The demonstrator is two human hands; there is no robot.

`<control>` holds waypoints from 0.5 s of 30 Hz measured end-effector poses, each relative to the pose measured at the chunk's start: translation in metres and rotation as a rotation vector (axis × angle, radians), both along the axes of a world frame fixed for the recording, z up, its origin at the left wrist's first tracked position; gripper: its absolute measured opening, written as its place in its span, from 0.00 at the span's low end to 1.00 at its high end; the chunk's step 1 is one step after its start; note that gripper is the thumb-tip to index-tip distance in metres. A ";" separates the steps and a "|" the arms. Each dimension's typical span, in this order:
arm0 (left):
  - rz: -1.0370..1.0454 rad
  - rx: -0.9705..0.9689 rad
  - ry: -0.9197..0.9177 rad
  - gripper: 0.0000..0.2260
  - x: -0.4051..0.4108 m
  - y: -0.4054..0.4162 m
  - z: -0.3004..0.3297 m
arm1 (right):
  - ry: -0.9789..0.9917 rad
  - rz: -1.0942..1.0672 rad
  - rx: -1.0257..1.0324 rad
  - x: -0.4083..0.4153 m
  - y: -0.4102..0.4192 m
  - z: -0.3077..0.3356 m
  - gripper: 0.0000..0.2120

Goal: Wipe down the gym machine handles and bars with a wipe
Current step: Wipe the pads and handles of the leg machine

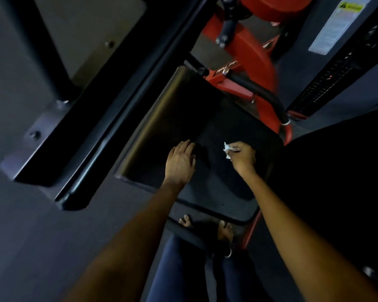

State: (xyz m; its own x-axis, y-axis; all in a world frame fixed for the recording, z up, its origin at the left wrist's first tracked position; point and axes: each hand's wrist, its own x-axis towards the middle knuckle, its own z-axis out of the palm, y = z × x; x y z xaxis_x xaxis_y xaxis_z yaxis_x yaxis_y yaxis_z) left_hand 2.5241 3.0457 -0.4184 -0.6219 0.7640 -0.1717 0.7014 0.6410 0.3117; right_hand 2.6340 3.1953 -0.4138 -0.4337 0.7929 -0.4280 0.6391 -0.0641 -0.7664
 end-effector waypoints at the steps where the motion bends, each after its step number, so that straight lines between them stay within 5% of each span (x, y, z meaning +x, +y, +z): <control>1: 0.012 0.005 0.004 0.20 0.003 -0.015 0.003 | -0.001 0.017 -0.007 0.007 -0.014 0.004 0.06; 15: -0.048 0.075 0.050 0.20 -0.008 -0.170 -0.057 | -0.154 0.261 0.142 0.076 -0.203 -0.067 0.11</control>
